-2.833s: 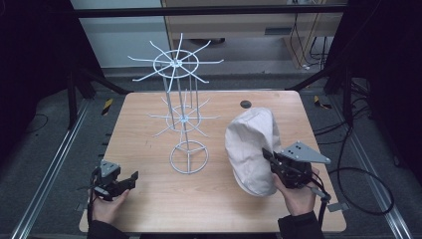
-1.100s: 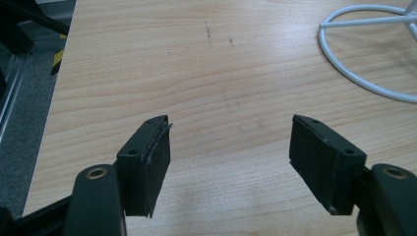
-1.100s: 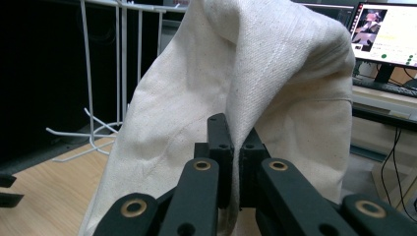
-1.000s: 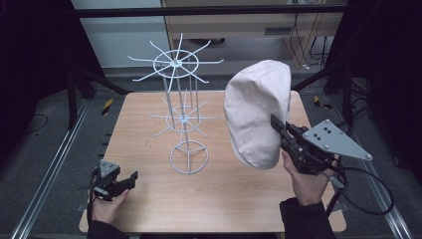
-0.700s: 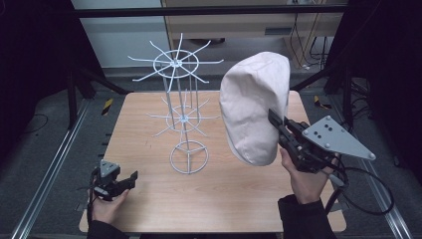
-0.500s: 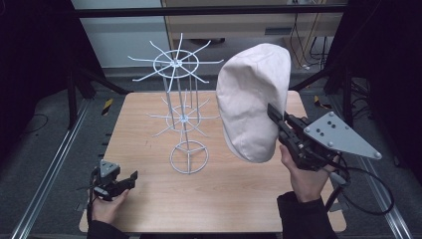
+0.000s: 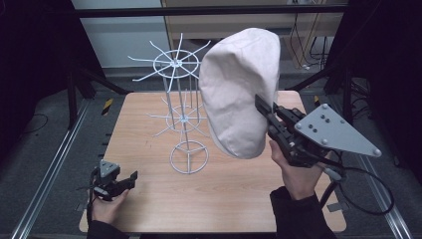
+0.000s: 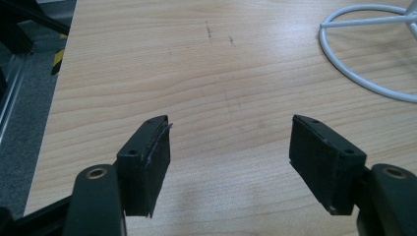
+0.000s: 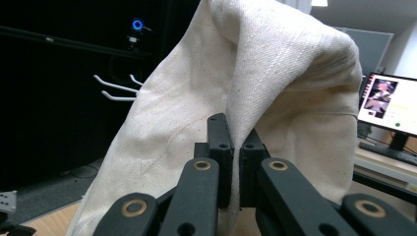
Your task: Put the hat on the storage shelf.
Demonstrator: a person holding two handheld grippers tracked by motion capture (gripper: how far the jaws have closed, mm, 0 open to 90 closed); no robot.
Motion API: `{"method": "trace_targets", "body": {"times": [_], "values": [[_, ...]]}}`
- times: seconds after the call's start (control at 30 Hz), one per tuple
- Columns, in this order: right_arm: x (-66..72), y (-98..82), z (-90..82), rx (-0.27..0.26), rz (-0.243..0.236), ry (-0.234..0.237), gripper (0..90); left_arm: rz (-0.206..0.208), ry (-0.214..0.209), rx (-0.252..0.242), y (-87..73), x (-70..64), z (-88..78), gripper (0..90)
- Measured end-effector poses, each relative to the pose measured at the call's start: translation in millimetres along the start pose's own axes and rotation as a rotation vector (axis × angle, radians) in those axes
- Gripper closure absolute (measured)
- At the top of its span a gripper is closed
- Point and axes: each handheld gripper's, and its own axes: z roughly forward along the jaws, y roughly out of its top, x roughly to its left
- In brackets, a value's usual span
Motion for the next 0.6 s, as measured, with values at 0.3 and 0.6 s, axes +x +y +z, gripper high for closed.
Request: {"method": "trace_targets", "body": {"times": [0.3,0.6], "values": [[18.8,3.6,25.5,0.002,-0.015,0.048,88.7,-0.006,-0.001,-0.007,0.1,0.4,-0.3,31.8],[30.2,-5.8,41.3,0.033,-0.017,0.081,88.7,-0.005,0.0,-0.002,0.0,0.6,0.0,31.8]]}}
